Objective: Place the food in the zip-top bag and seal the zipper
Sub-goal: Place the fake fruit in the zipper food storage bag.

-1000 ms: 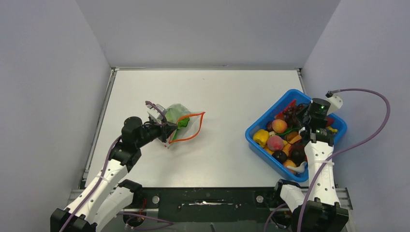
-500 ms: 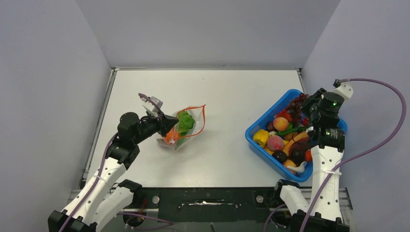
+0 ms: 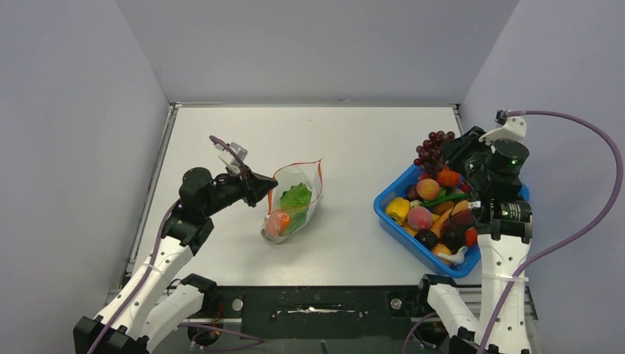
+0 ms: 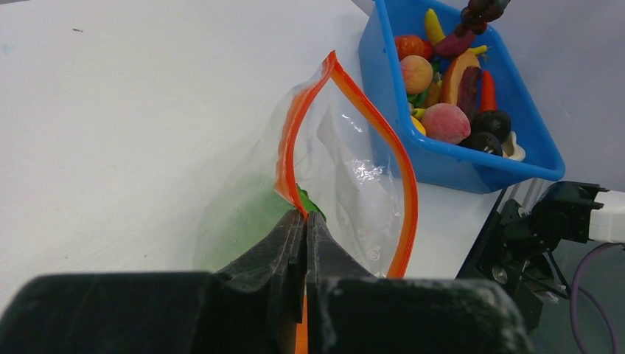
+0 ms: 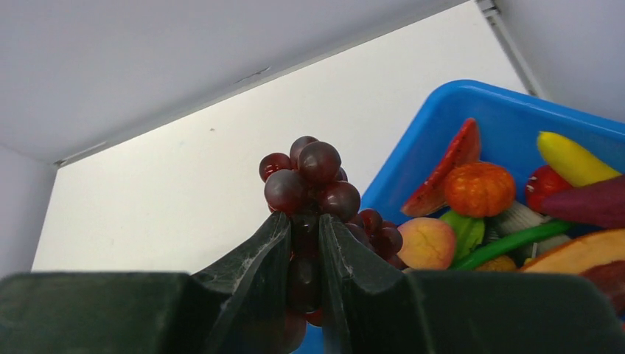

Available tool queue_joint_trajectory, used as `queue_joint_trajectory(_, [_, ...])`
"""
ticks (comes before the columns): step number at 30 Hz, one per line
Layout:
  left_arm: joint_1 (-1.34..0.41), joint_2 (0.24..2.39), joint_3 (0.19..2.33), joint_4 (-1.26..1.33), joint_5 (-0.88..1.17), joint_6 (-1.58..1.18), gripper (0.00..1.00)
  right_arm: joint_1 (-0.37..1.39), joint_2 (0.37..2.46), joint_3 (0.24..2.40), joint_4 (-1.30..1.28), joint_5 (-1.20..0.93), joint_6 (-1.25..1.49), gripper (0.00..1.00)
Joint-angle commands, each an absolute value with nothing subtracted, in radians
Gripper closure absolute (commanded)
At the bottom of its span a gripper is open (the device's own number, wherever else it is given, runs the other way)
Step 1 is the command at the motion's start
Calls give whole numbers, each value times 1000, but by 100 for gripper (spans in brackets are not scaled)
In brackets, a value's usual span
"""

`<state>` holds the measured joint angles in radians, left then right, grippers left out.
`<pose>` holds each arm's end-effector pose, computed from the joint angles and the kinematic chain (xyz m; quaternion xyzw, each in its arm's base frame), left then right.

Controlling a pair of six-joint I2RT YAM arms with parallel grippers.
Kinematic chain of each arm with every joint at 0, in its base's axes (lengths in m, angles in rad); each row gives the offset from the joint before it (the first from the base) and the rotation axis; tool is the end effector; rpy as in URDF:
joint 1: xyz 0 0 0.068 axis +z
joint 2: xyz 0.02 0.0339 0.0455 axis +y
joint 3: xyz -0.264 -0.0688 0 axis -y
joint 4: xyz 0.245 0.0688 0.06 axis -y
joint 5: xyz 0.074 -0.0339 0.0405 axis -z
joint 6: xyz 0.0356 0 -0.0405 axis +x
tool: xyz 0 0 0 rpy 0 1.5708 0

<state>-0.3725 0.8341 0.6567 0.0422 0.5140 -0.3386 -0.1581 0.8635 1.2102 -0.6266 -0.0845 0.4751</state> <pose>0.1784 -0.0885 0.3107 0.1795 0.7256 -0.4009 0.5297 0.1621 -0.0228 0.4236 0.2243 0.7664 0.1282 0.5882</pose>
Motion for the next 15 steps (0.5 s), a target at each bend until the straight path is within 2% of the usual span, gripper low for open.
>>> queue_joint_trajectory(1, [-376,837,729,102,522,-329,100,-71,855,1260,-564,-167,481,87])
queue_joint_trajectory(15, [-376,832,702,89,510,-326,100,329,936,1268,-439,-145,533,87])
